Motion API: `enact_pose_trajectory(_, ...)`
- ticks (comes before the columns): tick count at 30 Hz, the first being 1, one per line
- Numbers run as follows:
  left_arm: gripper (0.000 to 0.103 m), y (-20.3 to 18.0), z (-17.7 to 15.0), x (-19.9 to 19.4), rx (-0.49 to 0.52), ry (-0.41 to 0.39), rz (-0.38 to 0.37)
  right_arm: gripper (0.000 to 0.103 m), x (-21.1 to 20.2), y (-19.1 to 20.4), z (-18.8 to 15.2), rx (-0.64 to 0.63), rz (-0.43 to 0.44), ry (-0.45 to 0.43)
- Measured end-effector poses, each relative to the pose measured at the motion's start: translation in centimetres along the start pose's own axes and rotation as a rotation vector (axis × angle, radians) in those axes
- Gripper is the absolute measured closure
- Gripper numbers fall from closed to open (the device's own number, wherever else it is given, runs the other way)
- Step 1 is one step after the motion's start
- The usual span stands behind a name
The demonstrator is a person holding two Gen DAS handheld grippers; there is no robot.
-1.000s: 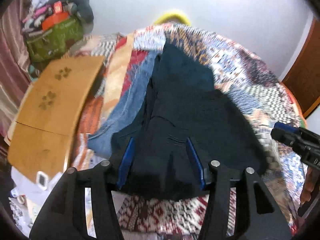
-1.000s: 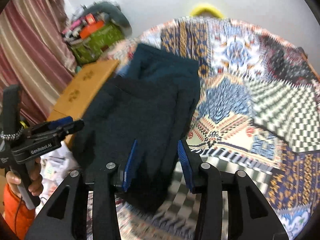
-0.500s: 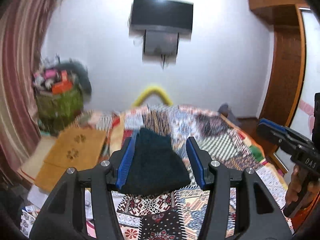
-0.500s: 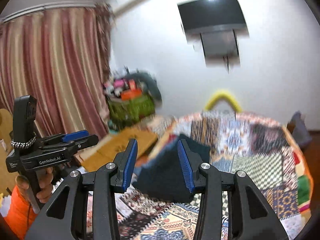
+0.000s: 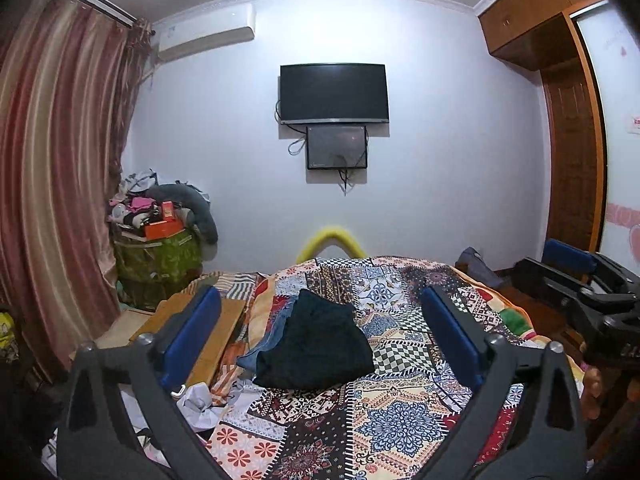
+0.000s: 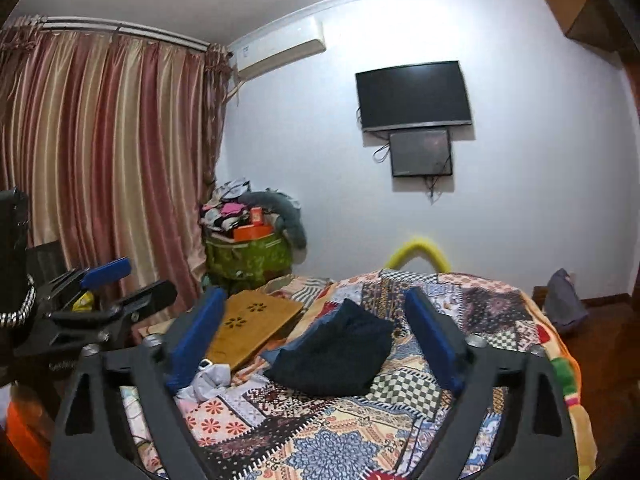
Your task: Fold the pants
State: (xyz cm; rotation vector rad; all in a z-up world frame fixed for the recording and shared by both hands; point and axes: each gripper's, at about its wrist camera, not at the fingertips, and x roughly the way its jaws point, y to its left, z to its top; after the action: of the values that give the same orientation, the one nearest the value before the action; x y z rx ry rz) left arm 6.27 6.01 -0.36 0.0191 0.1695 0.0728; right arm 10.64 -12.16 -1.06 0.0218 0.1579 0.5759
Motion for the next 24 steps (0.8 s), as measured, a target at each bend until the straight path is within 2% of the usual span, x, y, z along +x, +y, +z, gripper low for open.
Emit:
enact_pose_trajectory(4, 0.000, 0.3, -0.3, -0.6, -0.015, 0.007, -0.004, 0.000, -0.6, -0.3, 0.0, -0.006, -0.044, -0.007)
enact_pose_trajectory(24, 0.000, 0.6, -0.7, -1.2, -0.039, 0.003, -0.013, 0.000, -1.9, -0.6, -1.6, 0.002, -0.058, 0.028)
